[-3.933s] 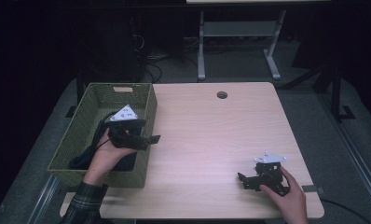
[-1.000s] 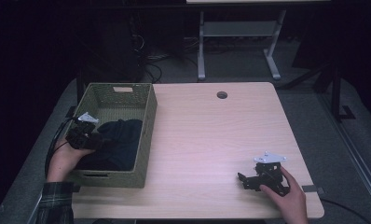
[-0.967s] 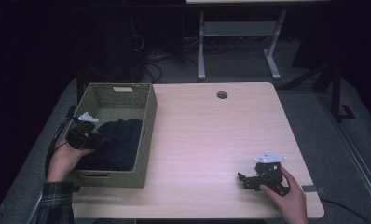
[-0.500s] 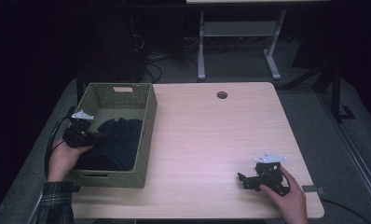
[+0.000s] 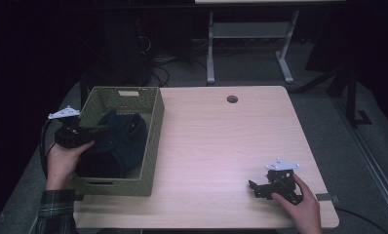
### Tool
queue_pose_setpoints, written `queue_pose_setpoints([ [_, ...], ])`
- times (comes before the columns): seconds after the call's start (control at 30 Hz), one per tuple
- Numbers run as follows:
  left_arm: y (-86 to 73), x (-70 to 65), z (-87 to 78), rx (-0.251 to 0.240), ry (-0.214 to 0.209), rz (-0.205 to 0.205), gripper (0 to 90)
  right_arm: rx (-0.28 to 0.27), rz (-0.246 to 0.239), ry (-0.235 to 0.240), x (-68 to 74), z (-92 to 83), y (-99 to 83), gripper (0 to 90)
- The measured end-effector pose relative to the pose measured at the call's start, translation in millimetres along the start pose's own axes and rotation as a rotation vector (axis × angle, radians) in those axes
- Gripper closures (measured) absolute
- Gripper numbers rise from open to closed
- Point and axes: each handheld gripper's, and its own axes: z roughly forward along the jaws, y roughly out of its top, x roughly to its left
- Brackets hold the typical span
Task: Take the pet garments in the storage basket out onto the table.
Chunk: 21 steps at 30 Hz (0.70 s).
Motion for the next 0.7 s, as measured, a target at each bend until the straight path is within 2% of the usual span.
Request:
queue_pose_setpoints([
  [0.23,18.3,-10.4,-15.0,-0.086,-0.045,0.004,81.6,0.0,0.002,0.0,0.1,0.2,0.2,0.4],
  [0.6,39.2,-25.5,-23.9,-0.159,-0.099,0.04,81.6,0.0,0.002,0.0,0.0,0.1,0.2,0.4],
  [0.7,44.6,-29.1,-25.4,-0.181,-0.12,0.039,81.6,0.0,0.001,0.0,0.0,0.2,0.2,0.4],
])
